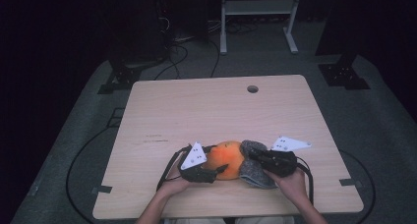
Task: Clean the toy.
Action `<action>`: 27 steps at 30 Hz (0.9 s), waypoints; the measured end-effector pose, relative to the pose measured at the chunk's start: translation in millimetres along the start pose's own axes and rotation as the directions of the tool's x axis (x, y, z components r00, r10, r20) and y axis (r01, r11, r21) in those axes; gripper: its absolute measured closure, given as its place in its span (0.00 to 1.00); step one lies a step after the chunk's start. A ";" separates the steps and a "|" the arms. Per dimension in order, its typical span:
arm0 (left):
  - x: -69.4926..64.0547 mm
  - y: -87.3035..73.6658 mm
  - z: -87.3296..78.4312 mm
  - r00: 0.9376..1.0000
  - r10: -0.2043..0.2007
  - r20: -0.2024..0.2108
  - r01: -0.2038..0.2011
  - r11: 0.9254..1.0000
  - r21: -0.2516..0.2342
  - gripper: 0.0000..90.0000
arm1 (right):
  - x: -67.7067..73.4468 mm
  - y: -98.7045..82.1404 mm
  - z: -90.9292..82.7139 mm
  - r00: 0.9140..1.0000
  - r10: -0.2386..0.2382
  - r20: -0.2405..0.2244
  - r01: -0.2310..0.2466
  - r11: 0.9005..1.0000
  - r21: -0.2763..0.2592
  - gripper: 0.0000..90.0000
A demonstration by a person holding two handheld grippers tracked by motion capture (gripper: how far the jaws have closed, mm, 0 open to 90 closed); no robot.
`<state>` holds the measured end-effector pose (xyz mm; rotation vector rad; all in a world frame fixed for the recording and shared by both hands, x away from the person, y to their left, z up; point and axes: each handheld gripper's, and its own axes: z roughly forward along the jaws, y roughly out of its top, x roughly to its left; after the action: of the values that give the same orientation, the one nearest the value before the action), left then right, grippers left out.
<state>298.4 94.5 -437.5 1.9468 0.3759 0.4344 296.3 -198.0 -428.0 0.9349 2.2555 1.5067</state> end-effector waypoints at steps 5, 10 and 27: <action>-5.9 4.0 3.7 1.000 0.029 0.007 -0.029 1.000 0.004 0.34 | 22.0 14.6 2.0 0.994 -0.089 -0.061 0.086 0.995 -0.050 0.90; 5.9 5.1 1.6 0.994 -0.110 0.026 0.109 0.994 0.027 0.14 | 8.0 4.6 4.3 0.998 -0.031 -0.053 0.029 0.999 -0.029 0.91; -12.4 8.2 5.5 0.998 0.061 0.014 -0.061 0.997 0.037 0.38 | 19.8 18.3 -5.9 0.998 -0.065 -0.022 0.064 0.997 -0.051 0.90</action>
<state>290.5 81.3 -433.7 2.0003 0.3190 0.4575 284.7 -184.9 -406.6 0.8264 2.2313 1.5464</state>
